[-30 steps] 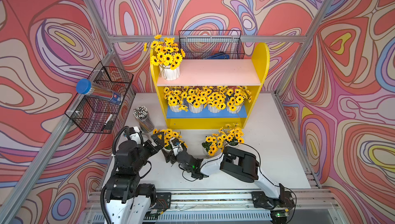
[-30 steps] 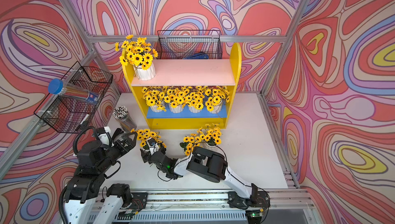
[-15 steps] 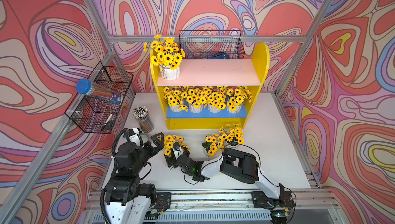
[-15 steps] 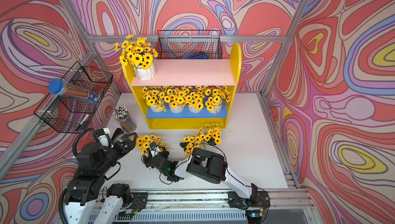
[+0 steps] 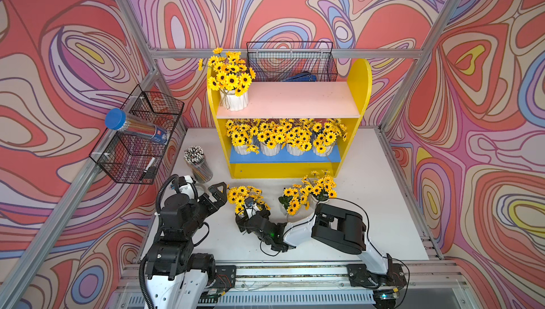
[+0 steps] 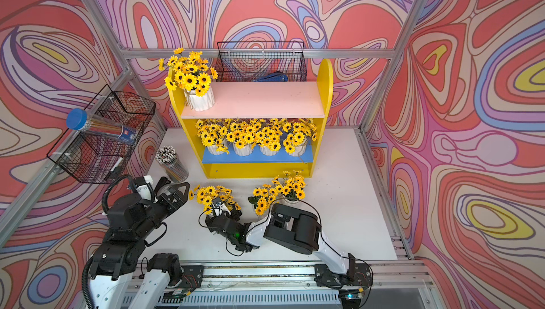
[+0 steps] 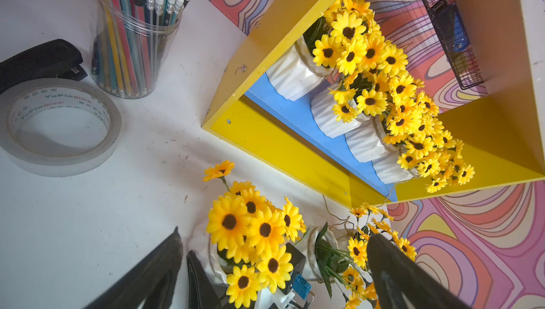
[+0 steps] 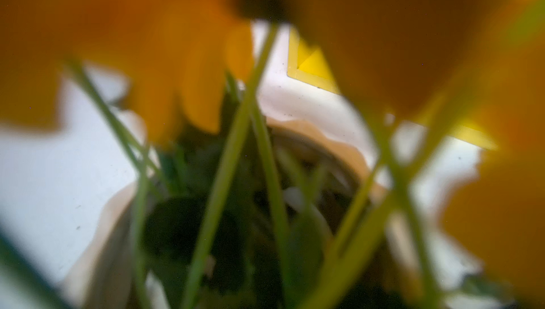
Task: Take the sunflower pots off the shelves
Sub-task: Place the sunflower pot at the center of the board.
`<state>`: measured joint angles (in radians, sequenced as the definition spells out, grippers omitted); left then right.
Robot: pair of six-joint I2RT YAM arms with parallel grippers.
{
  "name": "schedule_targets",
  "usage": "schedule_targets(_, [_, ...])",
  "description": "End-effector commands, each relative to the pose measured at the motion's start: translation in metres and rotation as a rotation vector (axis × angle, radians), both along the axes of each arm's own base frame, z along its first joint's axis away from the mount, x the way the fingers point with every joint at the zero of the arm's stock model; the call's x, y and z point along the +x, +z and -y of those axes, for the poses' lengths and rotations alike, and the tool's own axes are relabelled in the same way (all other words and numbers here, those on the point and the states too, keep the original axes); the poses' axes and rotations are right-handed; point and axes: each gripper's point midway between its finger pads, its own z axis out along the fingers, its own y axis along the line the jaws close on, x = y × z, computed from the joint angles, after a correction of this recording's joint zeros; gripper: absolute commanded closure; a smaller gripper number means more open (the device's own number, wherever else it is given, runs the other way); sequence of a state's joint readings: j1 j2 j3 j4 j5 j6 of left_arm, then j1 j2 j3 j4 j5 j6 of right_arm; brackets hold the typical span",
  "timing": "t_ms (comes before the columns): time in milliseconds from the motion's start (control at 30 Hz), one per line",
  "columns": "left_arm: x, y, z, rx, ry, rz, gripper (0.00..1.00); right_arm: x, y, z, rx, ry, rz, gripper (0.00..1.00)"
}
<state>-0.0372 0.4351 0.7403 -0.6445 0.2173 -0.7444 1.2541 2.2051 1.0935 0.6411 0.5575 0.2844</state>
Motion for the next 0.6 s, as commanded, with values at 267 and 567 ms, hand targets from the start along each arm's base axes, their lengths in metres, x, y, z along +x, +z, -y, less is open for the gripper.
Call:
schedule_targets(267, [0.004,0.025,0.006,0.004,-0.039,0.068,0.00,-0.018,-0.039,0.028,-0.166,0.060,0.066,0.02])
schedule_targets(567, [0.006,0.022,0.007,-0.007,-0.042,0.077,0.00,-0.037,-0.006,0.040,-0.150,0.071,0.124,0.02])
